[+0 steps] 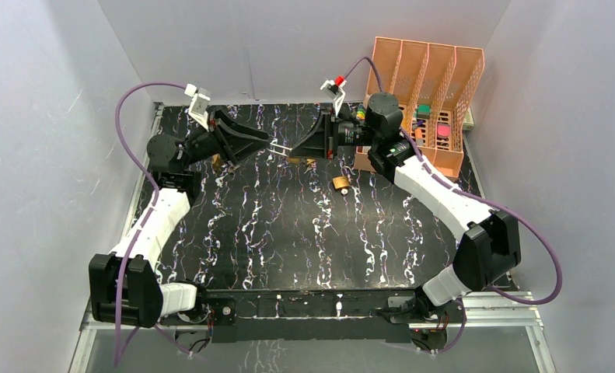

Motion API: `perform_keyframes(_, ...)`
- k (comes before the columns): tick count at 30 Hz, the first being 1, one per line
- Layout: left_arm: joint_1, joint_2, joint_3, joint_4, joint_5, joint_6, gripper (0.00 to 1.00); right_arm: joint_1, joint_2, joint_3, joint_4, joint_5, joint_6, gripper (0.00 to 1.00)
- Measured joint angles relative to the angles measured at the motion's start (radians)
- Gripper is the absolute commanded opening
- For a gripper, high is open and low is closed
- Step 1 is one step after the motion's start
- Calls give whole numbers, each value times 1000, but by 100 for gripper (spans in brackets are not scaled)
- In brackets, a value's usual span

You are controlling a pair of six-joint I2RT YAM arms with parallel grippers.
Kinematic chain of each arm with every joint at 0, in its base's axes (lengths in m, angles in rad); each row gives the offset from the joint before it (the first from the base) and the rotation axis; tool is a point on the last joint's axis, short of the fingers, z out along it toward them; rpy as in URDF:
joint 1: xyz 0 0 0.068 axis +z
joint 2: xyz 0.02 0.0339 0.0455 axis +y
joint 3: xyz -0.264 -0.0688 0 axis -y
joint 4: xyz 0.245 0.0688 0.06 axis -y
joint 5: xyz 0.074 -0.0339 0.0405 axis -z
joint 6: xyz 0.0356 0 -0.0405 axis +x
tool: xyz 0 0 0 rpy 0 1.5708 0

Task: Lock with the key
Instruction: Lock the lock.

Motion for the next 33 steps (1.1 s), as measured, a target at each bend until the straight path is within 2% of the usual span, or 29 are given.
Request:
perform_keyframes(3,19,0,0,-7,19,-7,44,-2,-1,2,-12,0,-11,0)
perform_keyframes(13,52,0,11,-14,87,-50,44,-7,-8,5,-33,-5,-21,0)
perform_keyframes(18,52,0,13,-13,104,-61,28,-7,-8,5,-36,-9,-21,0)
perform_keyframes(21,52,1,13,-14,114,-69,25,-7,-8,5,-36,-11,-21,0)
perform_keyframes(26,52,6,13,-14,126,-75,27,-7,-8,5,-33,-15,-17,0)
perform_keyframes(30,52,8,13,-14,126,-79,39,-7,-8,5,-32,-18,-13,0)
perform_keyframes(33,51,8,13,-14,126,-83,44,-7,-8,5,-24,-19,-7,0)
